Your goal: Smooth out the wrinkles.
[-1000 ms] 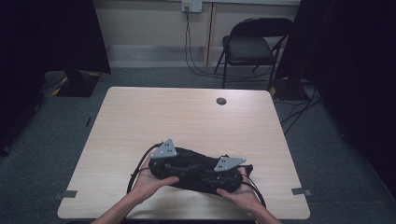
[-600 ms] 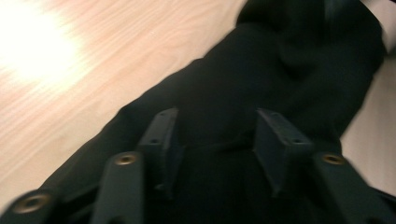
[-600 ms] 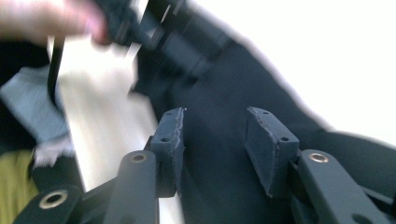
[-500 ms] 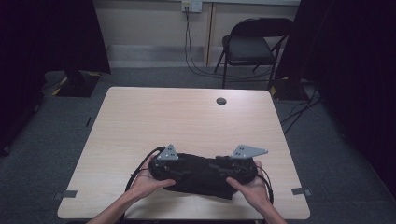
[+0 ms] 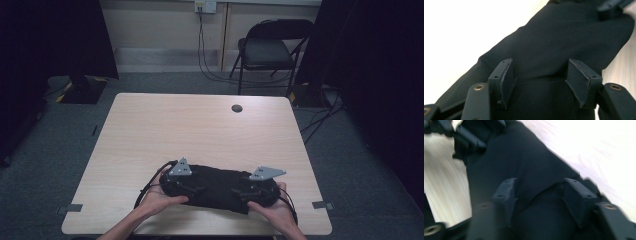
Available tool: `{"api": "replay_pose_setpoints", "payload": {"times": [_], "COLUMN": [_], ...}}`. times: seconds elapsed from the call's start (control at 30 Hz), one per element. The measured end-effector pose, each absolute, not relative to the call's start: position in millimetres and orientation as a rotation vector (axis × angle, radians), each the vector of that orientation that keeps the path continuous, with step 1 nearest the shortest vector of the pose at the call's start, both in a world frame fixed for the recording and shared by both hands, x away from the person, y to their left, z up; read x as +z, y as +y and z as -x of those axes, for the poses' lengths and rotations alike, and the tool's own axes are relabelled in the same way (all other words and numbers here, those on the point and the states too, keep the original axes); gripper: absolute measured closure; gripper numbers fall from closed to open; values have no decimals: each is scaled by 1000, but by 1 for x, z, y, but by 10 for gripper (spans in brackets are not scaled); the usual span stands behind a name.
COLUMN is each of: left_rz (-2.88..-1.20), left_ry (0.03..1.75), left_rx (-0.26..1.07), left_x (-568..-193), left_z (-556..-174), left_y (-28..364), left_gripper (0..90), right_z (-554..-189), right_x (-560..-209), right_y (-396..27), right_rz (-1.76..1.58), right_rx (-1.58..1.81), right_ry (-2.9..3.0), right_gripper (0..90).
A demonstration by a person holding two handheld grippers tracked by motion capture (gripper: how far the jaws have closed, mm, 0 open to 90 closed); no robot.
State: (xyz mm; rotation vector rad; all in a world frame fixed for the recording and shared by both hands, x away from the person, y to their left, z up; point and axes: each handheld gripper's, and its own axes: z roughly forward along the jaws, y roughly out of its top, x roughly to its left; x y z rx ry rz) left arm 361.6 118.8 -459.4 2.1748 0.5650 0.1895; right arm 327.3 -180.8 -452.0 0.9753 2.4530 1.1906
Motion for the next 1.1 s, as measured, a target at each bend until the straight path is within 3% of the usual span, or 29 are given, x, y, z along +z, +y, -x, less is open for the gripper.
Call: {"api": "replay_pose_setpoints", "payload": {"times": [0.1,0.17,0.2,0.4,1.1], "left_rz": [-2145,-2161,-2178,-2245,-2172], "left_ry": [572,584,588,571,692], "left_rx": [244,192,157,231,356], "left_x": [-445,-446,-452,-471,-486], "left_z": [-364,-367,-367,-356,-395], "left_y": [124,128,129,120,133], "left_gripper": [354,300,300,274,290], "right_z": [-322,-323,-326,-329,-399], "right_x": [-461,-464,-468,-479,-495], "right_y": [-187,-187,-185,-174,-162], "right_rz": [-1010,-1017,-1014,-1003,-959], "right_rx": [1191,1174,1161,1062,1162], "right_ry": [2436,2439,2440,2465,2364], "right_gripper": [358,349,337,331,332]}}
